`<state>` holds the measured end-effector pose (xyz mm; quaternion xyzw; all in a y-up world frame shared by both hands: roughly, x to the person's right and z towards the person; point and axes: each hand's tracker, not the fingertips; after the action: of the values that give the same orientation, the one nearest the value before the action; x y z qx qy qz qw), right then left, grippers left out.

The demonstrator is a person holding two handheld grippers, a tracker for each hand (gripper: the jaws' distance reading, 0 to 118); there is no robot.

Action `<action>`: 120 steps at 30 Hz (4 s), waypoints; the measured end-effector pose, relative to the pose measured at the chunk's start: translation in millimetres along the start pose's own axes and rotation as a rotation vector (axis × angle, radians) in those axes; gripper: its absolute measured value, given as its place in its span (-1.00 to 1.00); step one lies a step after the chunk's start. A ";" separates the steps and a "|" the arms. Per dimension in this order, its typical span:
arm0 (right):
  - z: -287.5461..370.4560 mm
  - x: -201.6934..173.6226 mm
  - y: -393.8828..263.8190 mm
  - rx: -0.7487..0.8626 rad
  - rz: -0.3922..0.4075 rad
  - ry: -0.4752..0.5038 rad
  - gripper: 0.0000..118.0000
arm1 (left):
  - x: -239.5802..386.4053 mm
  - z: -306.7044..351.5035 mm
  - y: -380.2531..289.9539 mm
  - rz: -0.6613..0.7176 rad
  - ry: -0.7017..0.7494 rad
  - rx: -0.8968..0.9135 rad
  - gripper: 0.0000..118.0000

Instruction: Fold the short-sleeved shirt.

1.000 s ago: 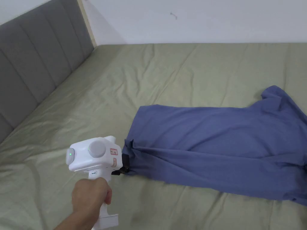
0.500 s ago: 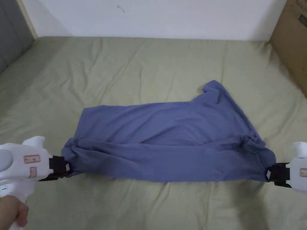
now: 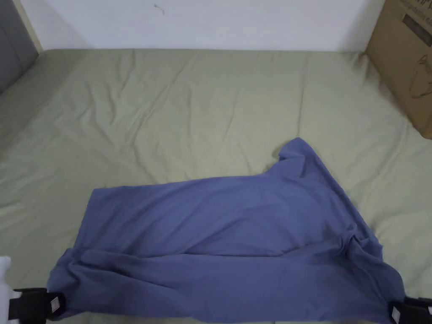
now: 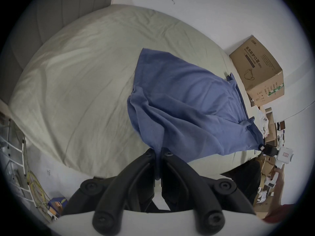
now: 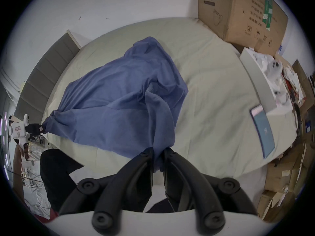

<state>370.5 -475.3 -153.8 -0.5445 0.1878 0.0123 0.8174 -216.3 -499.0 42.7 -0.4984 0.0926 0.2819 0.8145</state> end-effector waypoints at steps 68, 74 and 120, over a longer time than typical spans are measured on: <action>-200.9 19.1 267.8 -0.087 0.187 -0.146 -0.34 | 149.5 45.4 56.5 -0.414 -0.059 0.791 -1.00; -199.2 19.9 258.8 -0.074 0.053 -0.046 -0.97 | 155.0 38.4 61.4 -0.414 -0.076 0.775 -1.00; -78.4 17.5 223.6 0.082 0.137 0.124 -0.99 | 33.8 -58.0 184.3 -0.232 -0.005 0.179 -0.94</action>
<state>313.5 -457.7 -383.8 -0.4959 0.2754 0.0268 0.8231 -282.6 -473.2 -140.2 -0.4304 0.0572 0.1775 0.8832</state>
